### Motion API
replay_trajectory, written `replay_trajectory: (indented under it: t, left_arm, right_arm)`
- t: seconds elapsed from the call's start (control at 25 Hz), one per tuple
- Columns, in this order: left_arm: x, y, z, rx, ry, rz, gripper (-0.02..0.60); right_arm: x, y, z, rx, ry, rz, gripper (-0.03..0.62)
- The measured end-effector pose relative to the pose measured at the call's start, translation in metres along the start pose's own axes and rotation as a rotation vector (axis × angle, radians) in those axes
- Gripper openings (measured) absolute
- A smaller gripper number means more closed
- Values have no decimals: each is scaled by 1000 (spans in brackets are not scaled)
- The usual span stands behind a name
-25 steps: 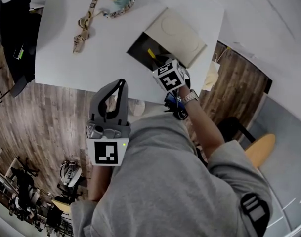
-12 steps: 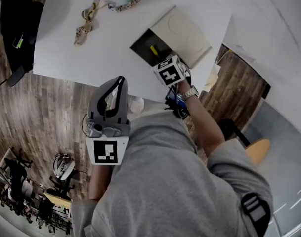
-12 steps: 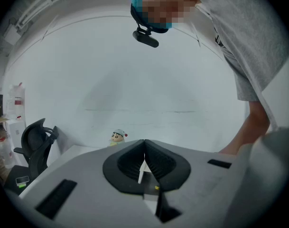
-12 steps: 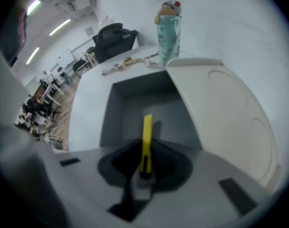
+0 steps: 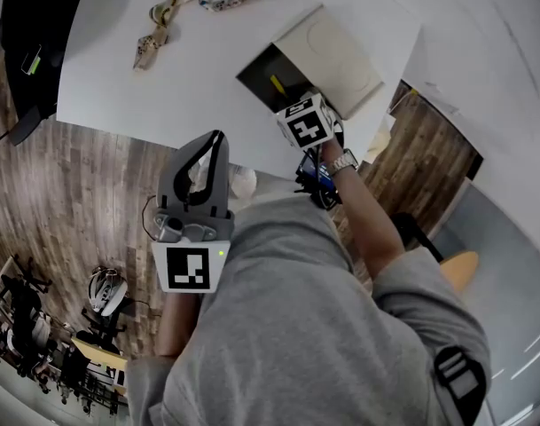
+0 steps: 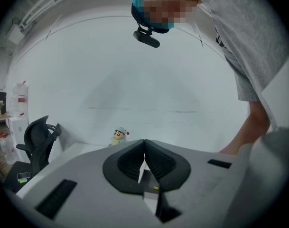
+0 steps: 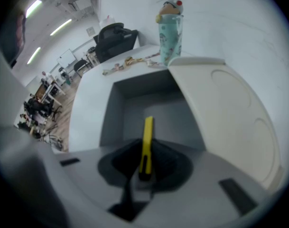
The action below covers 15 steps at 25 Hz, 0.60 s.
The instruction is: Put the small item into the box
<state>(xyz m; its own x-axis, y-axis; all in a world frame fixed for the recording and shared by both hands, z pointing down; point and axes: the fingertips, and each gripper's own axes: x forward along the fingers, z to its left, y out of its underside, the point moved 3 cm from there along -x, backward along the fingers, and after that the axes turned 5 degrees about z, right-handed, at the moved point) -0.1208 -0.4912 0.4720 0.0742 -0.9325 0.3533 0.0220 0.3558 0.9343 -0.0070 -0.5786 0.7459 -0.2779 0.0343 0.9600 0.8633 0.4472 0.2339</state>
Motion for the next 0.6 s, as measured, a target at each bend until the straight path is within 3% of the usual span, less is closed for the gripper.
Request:
replay_trajectory:
  t: [0.6]
  left_arm:
    - [-10, 5, 2, 6, 20, 4, 32]
  right_arm:
    - [-10, 0, -3, 15, 24, -28, 109]
